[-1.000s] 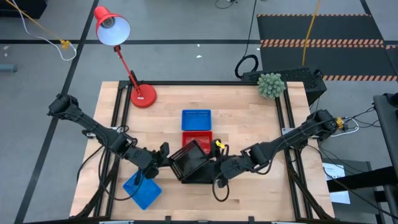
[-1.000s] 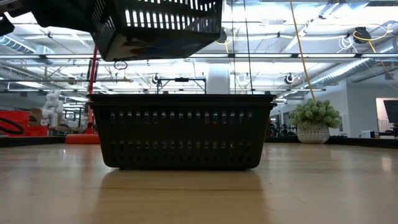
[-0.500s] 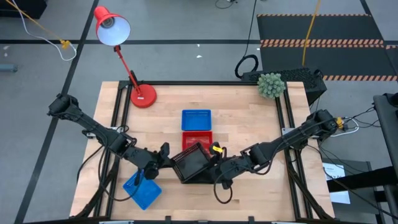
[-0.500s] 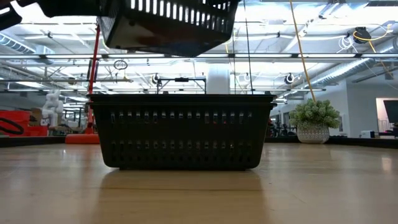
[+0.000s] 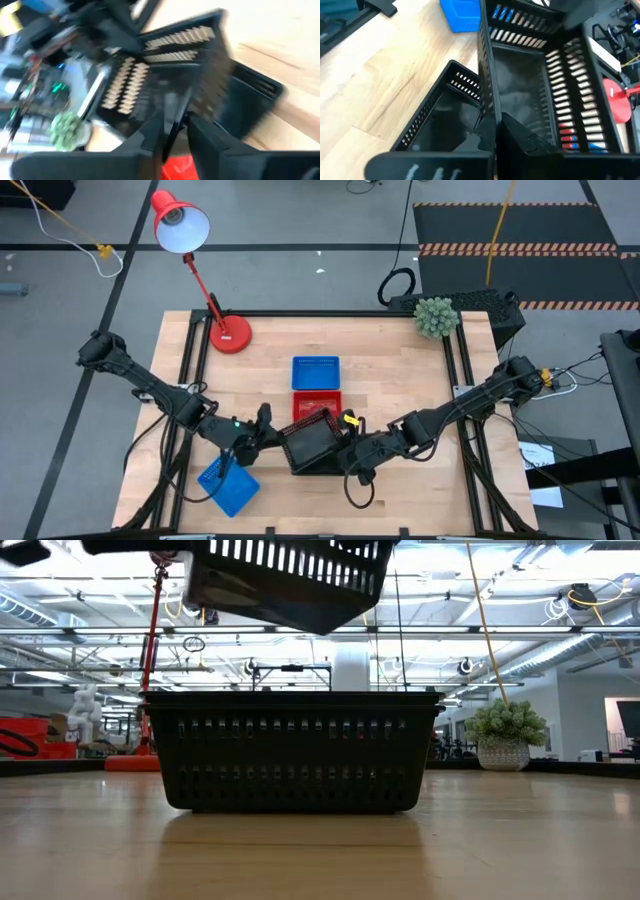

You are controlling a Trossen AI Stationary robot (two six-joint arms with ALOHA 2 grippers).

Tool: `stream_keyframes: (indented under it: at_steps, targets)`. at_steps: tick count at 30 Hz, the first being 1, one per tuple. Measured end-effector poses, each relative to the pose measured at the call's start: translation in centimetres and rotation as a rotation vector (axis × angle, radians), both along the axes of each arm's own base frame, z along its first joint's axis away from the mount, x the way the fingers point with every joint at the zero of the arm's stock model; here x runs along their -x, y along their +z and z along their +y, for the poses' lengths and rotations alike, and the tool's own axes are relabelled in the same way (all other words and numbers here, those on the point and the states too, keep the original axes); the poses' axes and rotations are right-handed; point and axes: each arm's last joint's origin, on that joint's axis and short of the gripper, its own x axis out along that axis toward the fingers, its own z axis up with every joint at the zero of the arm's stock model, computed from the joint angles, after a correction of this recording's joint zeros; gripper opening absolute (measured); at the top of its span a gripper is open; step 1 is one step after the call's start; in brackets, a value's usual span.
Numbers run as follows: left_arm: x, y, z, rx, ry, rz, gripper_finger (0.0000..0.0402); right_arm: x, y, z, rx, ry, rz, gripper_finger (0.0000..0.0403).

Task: Stack baskets by color
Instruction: Stack the top black bin on the bottom stacked black bins

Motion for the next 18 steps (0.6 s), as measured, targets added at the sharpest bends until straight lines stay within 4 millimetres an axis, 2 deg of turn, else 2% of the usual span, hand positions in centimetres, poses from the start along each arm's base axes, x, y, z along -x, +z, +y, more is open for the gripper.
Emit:
stream_keyframes:
  at_steps: [5, 11, 14, 18]
  targets:
    - [-0.1, 0.8, -0.1, 0.057, 0.156, -0.100, 0.0152, 0.0, 0.0, 0.0, -0.047, -0.041, -0.001, 0.0006]
    - [0.6, 1.6, -1.1, 0.087, 0.207, -0.183, 0.0234, -0.2, 0.7, 0.1, -0.149, -0.116, -0.017, 0.0006]
    - [1.2, 2.2, -1.4, 0.115, 0.226, -0.217, 0.0260, -0.1, 1.2, 0.5, -0.202, -0.176, -0.041, 0.0006]
    - [2.2, 3.1, -1.4, 0.164, 0.300, -0.268, 0.0274, 0.3, 1.5, 1.3, -0.233, -0.263, -0.086, 0.0006]
